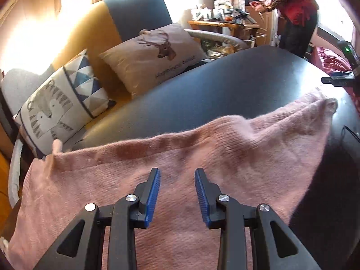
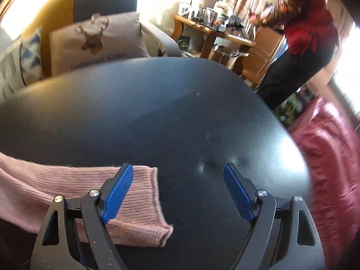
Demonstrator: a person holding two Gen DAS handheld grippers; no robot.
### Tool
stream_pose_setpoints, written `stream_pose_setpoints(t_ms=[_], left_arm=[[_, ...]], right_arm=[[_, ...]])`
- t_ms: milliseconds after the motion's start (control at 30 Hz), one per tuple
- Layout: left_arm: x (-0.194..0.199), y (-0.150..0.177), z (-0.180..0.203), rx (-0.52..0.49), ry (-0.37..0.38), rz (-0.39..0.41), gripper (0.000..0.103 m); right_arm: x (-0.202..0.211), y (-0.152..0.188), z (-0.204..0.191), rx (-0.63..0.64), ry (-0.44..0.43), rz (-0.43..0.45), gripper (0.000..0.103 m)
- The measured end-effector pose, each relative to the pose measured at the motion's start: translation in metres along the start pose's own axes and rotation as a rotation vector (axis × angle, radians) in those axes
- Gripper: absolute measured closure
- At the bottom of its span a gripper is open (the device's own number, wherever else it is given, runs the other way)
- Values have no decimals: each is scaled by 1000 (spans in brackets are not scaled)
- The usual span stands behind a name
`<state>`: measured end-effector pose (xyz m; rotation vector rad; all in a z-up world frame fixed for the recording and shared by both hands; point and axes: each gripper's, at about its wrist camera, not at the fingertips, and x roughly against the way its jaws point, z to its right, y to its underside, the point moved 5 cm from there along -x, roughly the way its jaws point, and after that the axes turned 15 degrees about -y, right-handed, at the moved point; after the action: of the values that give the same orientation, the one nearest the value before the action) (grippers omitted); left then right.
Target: Fold clothes
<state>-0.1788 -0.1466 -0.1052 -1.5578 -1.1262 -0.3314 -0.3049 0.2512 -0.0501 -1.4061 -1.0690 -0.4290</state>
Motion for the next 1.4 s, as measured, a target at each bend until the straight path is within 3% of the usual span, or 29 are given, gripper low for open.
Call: stream_pose_setpoints(t_ms=[67, 133, 200, 233, 267, 367, 467, 500, 533, 633, 700, 933, 1100, 1200, 1267, 1333, 1400], left_arm=[[7, -9, 20, -10, 83, 18, 71], [10, -13, 36, -5, 148, 16, 71], [12, -15, 49, -14, 166, 23, 71], [11, -15, 53, -22, 168, 17, 71], [10, -14, 58, -30, 170, 11, 71], [2, -6, 64, -42, 168, -22, 71], [4, -2, 64, -35, 179, 0, 71], [4, -2, 64, -34, 184, 0, 71], [4, -2, 64, -34, 186, 0, 70], [5, -2, 65, -32, 189, 0, 70], [4, -3, 64, -31, 188, -1, 70], [0, -12, 59, -24, 162, -4, 70], [-3, -21, 44, 48, 121, 5, 70], [-12, -25, 40, 60, 103, -6, 70], [-17, -25, 38, 57, 99, -14, 70], [-23, -25, 37, 52, 100, -22, 70], [-24, -25, 37, 55, 102, -20, 70]], right_arm=[[5, -6, 7, -105, -169, 17, 22], [2, -8, 14, -172, -256, 10, 35], [-3, -10, 20, -217, -312, -12, 45], [-8, -10, 21, -228, -323, -32, 56], [-13, -10, 24, -241, -323, -51, 60], [-26, -9, 30, -275, -323, -99, 63], [-36, -3, 26, -286, -335, -132, 63], [-39, -2, 23, -278, -338, -144, 68], [-42, -1, 20, -269, -343, -157, 81], [-49, -1, 11, -188, -301, -196, 97], [-47, -4, 6, -141, -266, -189, 100], [-12, -44, 7, -87, -168, -11, 101], [-22, -63, 14, -60, -37, 0, 103], [-26, -64, 14, -41, -61, 3, 102], [-20, -54, 4, -12, -128, -4, 89], [-18, -46, -15, 54, -163, -39, 49], [-11, -34, -25, 116, -114, -73, 42]])
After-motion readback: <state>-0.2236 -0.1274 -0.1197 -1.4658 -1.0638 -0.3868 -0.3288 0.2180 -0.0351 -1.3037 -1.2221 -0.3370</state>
